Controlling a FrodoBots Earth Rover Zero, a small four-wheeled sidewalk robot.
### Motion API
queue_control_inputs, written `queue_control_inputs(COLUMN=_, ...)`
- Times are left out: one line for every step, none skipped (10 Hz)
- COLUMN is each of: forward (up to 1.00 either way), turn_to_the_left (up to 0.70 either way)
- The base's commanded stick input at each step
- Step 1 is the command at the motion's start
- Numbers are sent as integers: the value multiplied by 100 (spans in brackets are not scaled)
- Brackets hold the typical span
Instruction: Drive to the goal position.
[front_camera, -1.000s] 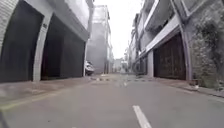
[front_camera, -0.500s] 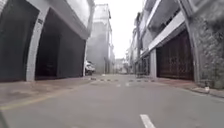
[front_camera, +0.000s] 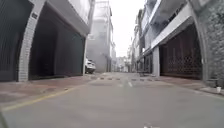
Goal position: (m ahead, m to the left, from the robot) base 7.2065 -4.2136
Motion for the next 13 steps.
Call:
queue_control_inputs(forward=85, turn_to_the_left=0)
queue_control_inputs(forward=85, turn_to_the_left=0)
queue_control_inputs(forward=85, turn_to_the_left=0)
queue_control_inputs(forward=85, turn_to_the_left=0)
queue_control_inputs(forward=85, turn_to_the_left=0)
queue_control_inputs(forward=85, turn_to_the_left=0)
queue_control_inputs(forward=85, turn_to_the_left=0)
queue_control_inputs(forward=85, turn_to_the_left=0)
queue_control_inputs(forward=85, turn_to_the_left=-17)
queue_control_inputs(forward=85, turn_to_the_left=-34)
queue_control_inputs(forward=85, turn_to_the_left=-34)
queue_control_inputs(forward=85, turn_to_the_left=-29)
queue_control_inputs(forward=85, turn_to_the_left=-10)
